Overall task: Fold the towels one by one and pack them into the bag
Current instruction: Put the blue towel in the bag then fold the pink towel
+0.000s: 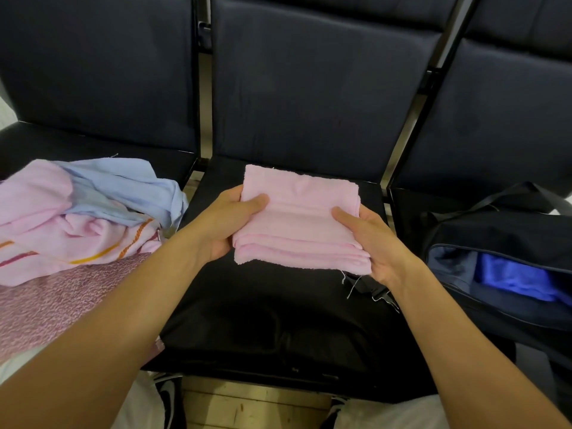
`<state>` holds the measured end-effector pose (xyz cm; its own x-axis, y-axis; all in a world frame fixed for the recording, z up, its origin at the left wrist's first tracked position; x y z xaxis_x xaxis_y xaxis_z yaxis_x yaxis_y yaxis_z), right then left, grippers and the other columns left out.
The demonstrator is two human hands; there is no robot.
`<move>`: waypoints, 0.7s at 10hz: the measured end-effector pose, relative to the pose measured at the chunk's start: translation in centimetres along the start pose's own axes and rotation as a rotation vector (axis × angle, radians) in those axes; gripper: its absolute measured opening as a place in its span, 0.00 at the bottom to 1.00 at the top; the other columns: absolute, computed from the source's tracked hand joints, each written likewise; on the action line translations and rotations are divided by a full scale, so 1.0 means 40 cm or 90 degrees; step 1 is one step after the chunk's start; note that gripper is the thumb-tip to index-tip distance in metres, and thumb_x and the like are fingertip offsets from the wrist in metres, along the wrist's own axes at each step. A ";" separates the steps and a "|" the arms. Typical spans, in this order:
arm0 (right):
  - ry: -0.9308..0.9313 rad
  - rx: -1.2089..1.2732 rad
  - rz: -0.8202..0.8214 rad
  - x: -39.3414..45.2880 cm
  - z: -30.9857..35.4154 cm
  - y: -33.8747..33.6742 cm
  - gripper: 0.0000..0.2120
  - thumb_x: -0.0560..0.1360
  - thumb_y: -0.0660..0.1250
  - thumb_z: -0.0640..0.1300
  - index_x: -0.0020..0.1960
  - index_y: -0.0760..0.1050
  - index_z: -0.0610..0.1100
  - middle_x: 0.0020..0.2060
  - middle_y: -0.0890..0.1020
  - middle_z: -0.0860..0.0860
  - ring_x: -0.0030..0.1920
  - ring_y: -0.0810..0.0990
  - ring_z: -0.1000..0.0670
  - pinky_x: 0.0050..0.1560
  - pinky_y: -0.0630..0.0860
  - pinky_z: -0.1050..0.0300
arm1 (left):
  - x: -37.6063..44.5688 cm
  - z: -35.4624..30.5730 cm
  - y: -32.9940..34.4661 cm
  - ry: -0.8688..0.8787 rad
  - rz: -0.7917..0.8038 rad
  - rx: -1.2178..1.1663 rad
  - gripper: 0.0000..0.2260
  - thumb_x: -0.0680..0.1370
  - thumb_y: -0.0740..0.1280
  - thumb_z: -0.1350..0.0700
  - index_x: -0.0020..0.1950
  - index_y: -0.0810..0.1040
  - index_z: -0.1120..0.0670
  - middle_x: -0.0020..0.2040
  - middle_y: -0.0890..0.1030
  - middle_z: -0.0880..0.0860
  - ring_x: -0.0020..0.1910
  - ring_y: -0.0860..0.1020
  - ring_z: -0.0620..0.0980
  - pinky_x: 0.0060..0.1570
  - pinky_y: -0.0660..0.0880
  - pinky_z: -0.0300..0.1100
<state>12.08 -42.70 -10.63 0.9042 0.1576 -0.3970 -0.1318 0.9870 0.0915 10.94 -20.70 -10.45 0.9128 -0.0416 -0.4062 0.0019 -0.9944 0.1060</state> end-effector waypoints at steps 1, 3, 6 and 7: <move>0.002 -0.002 -0.009 -0.001 0.000 -0.004 0.09 0.81 0.66 0.46 0.59 0.78 0.50 0.49 0.86 0.49 0.47 0.87 0.48 0.39 0.82 0.55 | 0.002 0.001 0.004 -0.015 0.008 -0.022 0.11 0.80 0.66 0.54 0.63 0.76 0.48 0.55 0.83 0.52 0.52 0.82 0.54 0.47 0.81 0.50; -0.016 -0.032 -0.062 -0.006 0.006 -0.021 0.07 0.81 0.65 0.46 0.58 0.78 0.53 0.51 0.86 0.49 0.51 0.86 0.46 0.50 0.84 0.47 | 0.001 -0.005 0.028 0.020 0.039 -0.010 0.17 0.80 0.65 0.59 0.67 0.73 0.47 0.59 0.81 0.50 0.55 0.81 0.53 0.50 0.81 0.50; -0.030 0.058 -0.004 -0.029 0.016 -0.049 0.10 0.82 0.61 0.36 0.60 0.77 0.43 0.46 0.85 0.47 0.41 0.86 0.51 0.39 0.83 0.58 | -0.004 -0.014 0.059 -0.004 0.089 -0.152 0.13 0.79 0.62 0.66 0.58 0.81 0.53 0.53 0.84 0.55 0.47 0.84 0.50 0.48 0.80 0.43; -0.023 0.147 -0.025 -0.025 0.019 -0.064 0.16 0.83 0.51 0.31 0.58 0.75 0.41 0.39 0.80 0.47 0.32 0.82 0.57 0.34 0.80 0.64 | 0.007 -0.004 0.062 -0.052 0.053 -0.293 0.10 0.78 0.63 0.64 0.57 0.81 0.58 0.52 0.84 0.57 0.47 0.84 0.50 0.48 0.81 0.43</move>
<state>11.82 -45.40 -9.75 0.9212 0.1132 -0.3722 -0.0027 0.9586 0.2849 11.26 -23.16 -10.13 0.8826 -0.1451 -0.4471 0.1278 -0.8412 0.5254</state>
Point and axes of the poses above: each hand's wrist, its own x-axis towards the middle knuckle, its own y-axis out of the palm, z = x × y, the point moved 6 cm from there along x, towards the middle knuckle
